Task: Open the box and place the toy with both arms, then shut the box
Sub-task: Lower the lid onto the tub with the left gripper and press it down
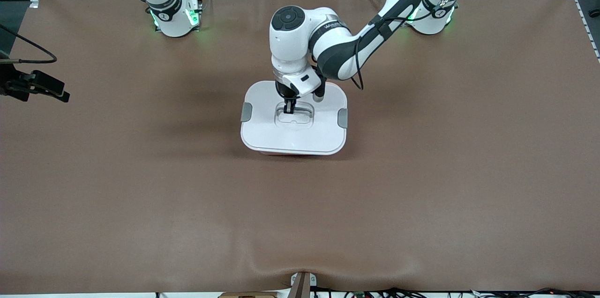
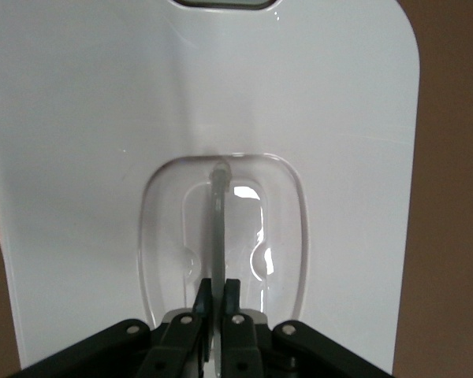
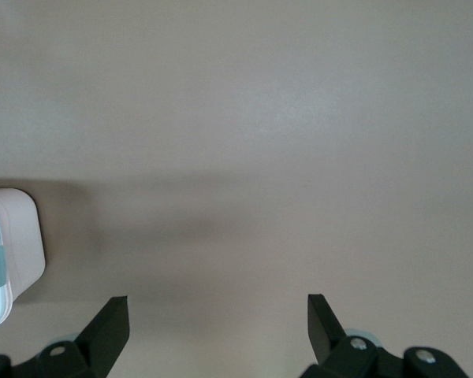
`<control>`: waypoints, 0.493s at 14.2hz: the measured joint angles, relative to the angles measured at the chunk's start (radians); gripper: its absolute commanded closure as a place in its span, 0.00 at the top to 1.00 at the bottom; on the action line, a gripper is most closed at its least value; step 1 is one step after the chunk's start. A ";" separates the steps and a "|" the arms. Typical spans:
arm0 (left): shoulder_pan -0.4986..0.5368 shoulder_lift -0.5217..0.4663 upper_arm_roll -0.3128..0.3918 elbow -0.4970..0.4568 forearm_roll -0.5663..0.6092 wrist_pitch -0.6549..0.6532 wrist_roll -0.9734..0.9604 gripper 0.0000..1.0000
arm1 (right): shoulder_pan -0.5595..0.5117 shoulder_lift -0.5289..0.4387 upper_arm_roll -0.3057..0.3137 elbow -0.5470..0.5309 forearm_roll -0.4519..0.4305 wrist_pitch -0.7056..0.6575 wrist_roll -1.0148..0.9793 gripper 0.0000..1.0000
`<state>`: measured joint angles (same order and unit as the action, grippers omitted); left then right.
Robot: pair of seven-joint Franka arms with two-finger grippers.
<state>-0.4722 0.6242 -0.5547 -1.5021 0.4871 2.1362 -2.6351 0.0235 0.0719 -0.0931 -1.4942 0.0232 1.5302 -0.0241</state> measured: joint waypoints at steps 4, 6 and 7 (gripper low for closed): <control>0.000 0.000 0.001 0.000 0.002 0.000 0.000 0.00 | -0.001 0.000 -0.007 0.010 -0.015 0.000 0.000 1.00; 0.000 0.000 0.002 0.000 0.002 0.000 0.000 0.00 | -0.001 0.000 -0.008 0.010 -0.031 0.000 0.001 1.00; 0.000 0.000 0.002 0.000 0.002 0.000 0.000 0.00 | -0.002 0.000 -0.009 0.010 -0.033 0.000 0.002 1.00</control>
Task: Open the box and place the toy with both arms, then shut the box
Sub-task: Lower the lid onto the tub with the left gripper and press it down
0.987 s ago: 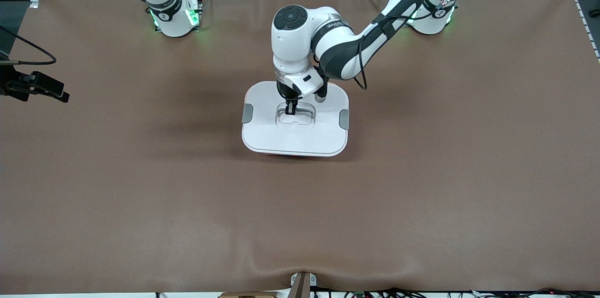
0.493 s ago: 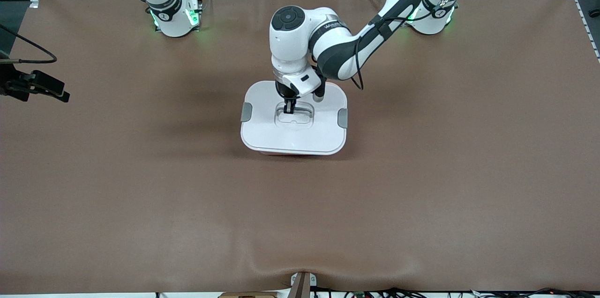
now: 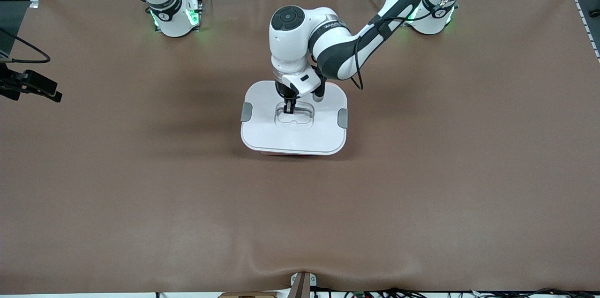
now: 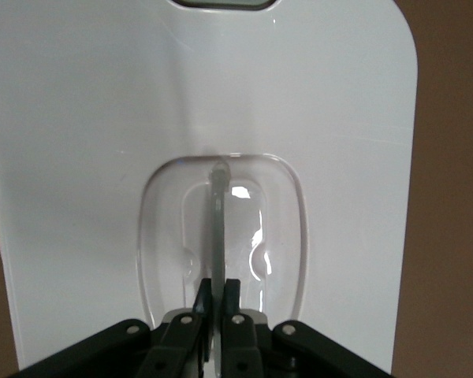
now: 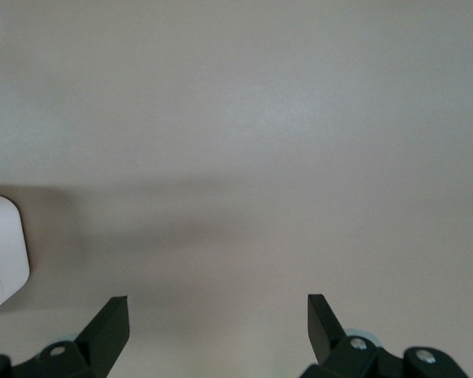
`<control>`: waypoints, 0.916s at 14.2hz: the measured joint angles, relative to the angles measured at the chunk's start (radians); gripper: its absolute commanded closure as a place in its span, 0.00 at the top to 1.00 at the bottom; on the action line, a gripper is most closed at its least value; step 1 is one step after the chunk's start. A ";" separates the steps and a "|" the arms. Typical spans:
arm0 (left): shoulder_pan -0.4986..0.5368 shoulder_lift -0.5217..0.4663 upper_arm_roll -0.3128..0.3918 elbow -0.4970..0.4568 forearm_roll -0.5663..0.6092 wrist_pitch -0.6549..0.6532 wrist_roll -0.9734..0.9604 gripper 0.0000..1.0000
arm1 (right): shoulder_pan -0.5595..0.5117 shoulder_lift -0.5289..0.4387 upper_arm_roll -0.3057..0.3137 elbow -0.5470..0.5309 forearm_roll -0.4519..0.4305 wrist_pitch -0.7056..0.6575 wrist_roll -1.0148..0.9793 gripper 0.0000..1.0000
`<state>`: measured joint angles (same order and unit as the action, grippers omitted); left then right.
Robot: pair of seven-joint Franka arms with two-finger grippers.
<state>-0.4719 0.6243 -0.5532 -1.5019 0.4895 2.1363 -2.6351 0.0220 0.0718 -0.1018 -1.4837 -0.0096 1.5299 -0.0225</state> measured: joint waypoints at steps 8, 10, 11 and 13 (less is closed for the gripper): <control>-0.003 -0.003 -0.002 0.001 0.002 -0.015 0.000 0.00 | 0.000 0.000 0.000 0.000 -0.001 -0.001 0.002 1.00; -0.003 -0.003 -0.002 0.001 0.002 -0.016 0.000 0.00 | 0.000 0.000 -0.001 0.000 -0.001 -0.001 0.003 1.00; -0.003 -0.003 -0.002 0.001 0.002 -0.016 0.000 0.00 | 0.000 0.000 -0.001 0.000 -0.001 -0.002 0.003 1.00; -0.003 -0.003 -0.002 0.001 0.002 -0.016 0.000 0.00 | 0.000 0.000 -0.001 0.000 -0.001 -0.002 0.004 1.00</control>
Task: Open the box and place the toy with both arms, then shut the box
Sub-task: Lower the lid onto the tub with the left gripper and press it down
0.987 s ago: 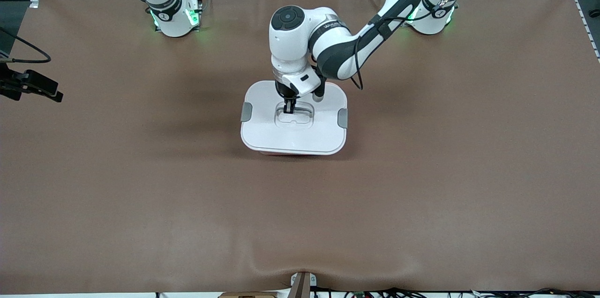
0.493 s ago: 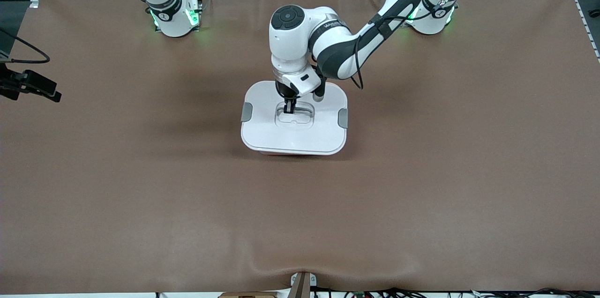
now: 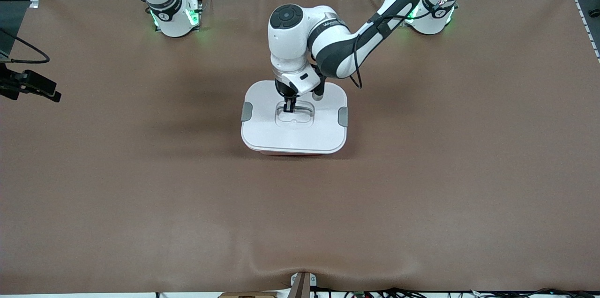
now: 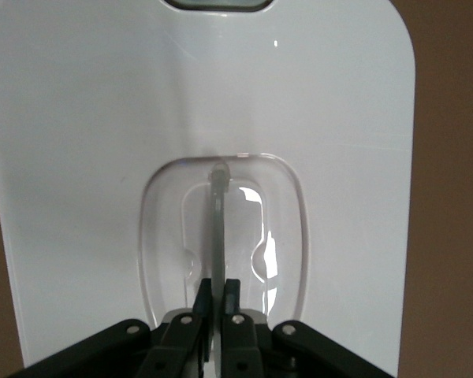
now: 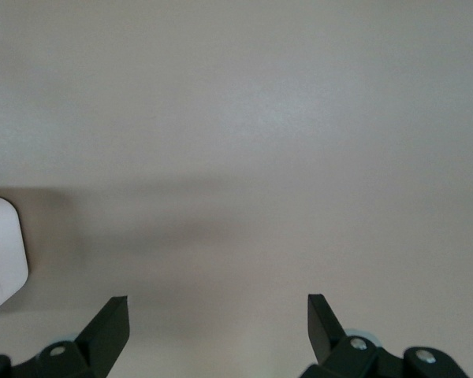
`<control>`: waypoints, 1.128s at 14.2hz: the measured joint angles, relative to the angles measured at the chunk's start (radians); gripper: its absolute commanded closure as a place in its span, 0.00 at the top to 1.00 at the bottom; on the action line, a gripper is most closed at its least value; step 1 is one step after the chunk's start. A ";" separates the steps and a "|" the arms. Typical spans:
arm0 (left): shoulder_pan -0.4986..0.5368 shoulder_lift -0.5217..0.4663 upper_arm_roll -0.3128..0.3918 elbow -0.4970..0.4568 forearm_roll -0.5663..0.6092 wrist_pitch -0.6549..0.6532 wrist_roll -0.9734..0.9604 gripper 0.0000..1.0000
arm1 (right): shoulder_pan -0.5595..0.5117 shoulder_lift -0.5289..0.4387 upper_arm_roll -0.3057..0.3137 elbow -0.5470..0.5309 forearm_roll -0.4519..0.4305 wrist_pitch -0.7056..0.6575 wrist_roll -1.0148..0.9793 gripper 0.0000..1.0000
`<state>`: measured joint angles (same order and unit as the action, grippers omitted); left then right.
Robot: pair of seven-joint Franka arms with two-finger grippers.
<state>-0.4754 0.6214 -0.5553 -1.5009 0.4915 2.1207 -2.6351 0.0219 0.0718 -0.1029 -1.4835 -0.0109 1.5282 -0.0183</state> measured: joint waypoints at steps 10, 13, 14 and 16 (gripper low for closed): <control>-0.001 0.004 0.001 0.001 0.000 0.001 -0.023 0.00 | 0.000 0.000 0.000 0.000 0.000 -0.014 0.001 1.00; -0.001 0.005 0.001 0.002 0.000 0.001 -0.025 0.70 | 0.000 0.000 -0.001 0.000 0.000 -0.019 0.002 1.00; -0.001 0.005 0.002 0.002 0.000 0.000 -0.025 0.93 | 0.000 0.000 -0.001 0.000 0.000 -0.020 0.003 1.00; 0.000 0.006 0.003 0.002 0.000 0.000 -0.025 1.00 | 0.000 0.000 -0.002 0.000 0.000 -0.020 0.005 1.00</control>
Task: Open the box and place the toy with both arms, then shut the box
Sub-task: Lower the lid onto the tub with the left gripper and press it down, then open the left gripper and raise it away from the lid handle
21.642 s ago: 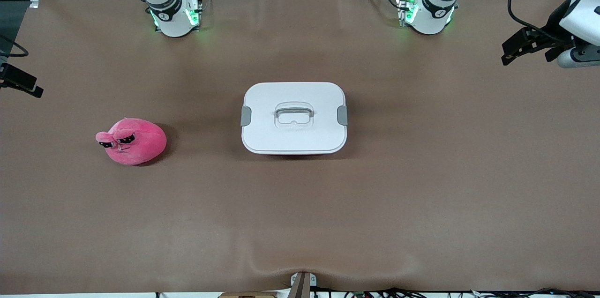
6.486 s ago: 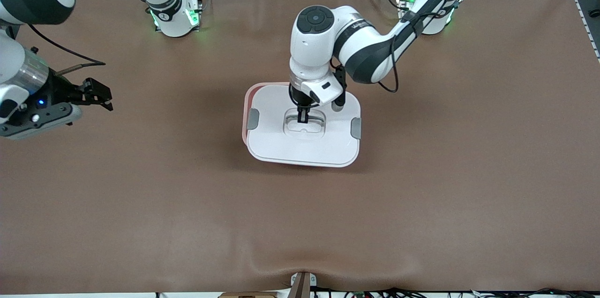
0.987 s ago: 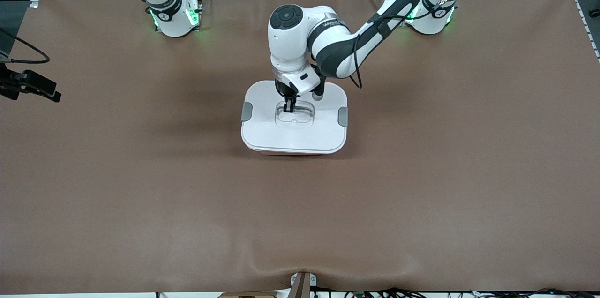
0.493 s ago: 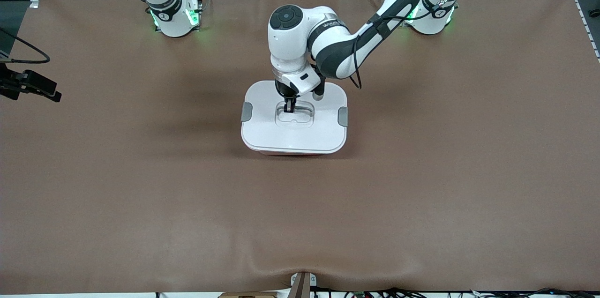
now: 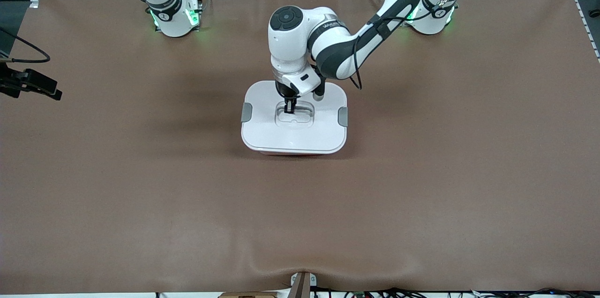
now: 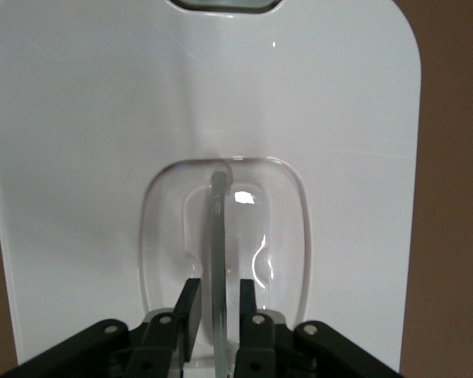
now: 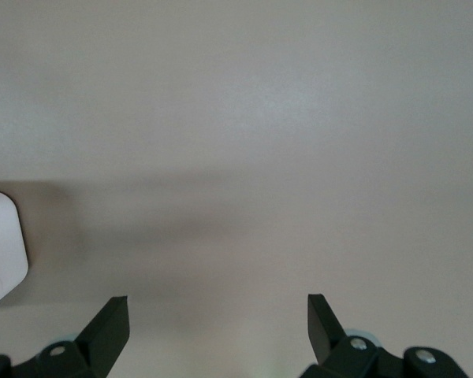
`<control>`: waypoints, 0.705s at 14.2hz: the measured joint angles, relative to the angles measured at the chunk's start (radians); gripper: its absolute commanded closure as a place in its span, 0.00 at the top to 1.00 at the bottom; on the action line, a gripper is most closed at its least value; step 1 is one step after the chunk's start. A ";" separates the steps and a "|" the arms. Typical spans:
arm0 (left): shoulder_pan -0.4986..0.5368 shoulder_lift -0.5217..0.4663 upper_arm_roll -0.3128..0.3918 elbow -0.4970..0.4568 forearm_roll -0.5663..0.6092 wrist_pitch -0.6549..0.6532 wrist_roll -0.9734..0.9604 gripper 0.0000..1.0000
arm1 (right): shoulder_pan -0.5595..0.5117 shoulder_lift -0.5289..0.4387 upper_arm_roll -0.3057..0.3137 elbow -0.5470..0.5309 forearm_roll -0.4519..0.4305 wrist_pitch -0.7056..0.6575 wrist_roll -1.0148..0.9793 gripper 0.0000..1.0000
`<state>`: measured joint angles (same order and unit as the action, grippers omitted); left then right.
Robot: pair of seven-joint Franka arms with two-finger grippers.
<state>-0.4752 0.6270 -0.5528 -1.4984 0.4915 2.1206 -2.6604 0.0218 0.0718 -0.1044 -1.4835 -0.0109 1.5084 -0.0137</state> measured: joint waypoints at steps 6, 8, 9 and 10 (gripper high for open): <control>0.025 -0.042 0.000 0.041 0.000 -0.042 0.029 1.00 | 0.000 0.000 -0.001 0.000 0.000 0.000 0.000 1.00; 0.052 -0.086 -0.002 0.049 -0.013 -0.086 0.109 1.00 | 0.000 0.000 -0.001 0.000 0.000 0.000 0.000 1.00; 0.069 -0.112 -0.003 0.051 -0.032 -0.110 0.171 1.00 | 0.000 0.000 -0.001 0.000 0.000 0.000 0.001 1.00; 0.093 -0.140 -0.003 0.053 -0.061 -0.134 0.242 1.00 | 0.000 0.000 -0.001 0.000 0.000 0.000 0.001 1.00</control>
<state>-0.3826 0.4871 -0.5558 -1.4458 0.4310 1.9869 -2.4183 0.0214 0.0718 -0.1052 -1.4834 -0.0109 1.5082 -0.0129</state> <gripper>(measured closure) 0.000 0.000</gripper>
